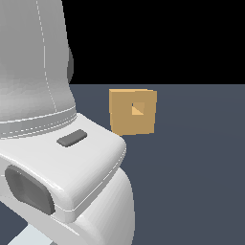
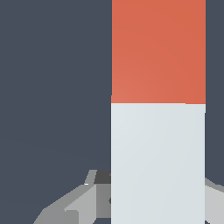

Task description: Insert the peg into the horizontal hole in a box.

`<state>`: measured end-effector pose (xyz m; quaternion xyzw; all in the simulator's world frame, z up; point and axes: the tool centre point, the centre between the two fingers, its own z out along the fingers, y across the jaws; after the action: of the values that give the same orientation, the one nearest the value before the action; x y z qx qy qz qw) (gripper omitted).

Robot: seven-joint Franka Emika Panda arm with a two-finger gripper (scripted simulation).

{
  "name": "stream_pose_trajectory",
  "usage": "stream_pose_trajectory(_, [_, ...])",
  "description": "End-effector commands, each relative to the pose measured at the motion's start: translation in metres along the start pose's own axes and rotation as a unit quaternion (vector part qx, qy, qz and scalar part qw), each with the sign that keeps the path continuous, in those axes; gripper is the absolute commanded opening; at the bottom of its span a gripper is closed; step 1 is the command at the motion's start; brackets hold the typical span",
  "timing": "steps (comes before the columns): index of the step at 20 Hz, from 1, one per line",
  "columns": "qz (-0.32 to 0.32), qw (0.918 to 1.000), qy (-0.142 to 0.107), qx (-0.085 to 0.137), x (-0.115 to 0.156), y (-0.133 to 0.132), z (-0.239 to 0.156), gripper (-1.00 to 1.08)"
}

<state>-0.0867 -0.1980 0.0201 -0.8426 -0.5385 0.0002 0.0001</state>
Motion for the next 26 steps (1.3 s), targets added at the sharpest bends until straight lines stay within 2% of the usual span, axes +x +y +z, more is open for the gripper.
stream_pose_trajectory(1, [-0.003,1.0000,0.000,0.000,0.003,0.002,-0.001,-1.00])
stream_pose_trajectory(8, [-0.039,0.9993,-0.001,0.000,0.030,0.017,-0.012,-1.00])
stream_pose_trajectory(14, [-0.098,0.9952,-0.001,-0.001,0.079,0.039,-0.029,-1.00])
stream_pose_trajectory(21, [-0.192,0.9815,-0.001,-0.001,0.162,0.061,-0.056,-1.00])
stream_pose_trajectory(26, [-0.244,0.9699,-0.001,-0.001,0.210,0.067,-0.070,-1.00])
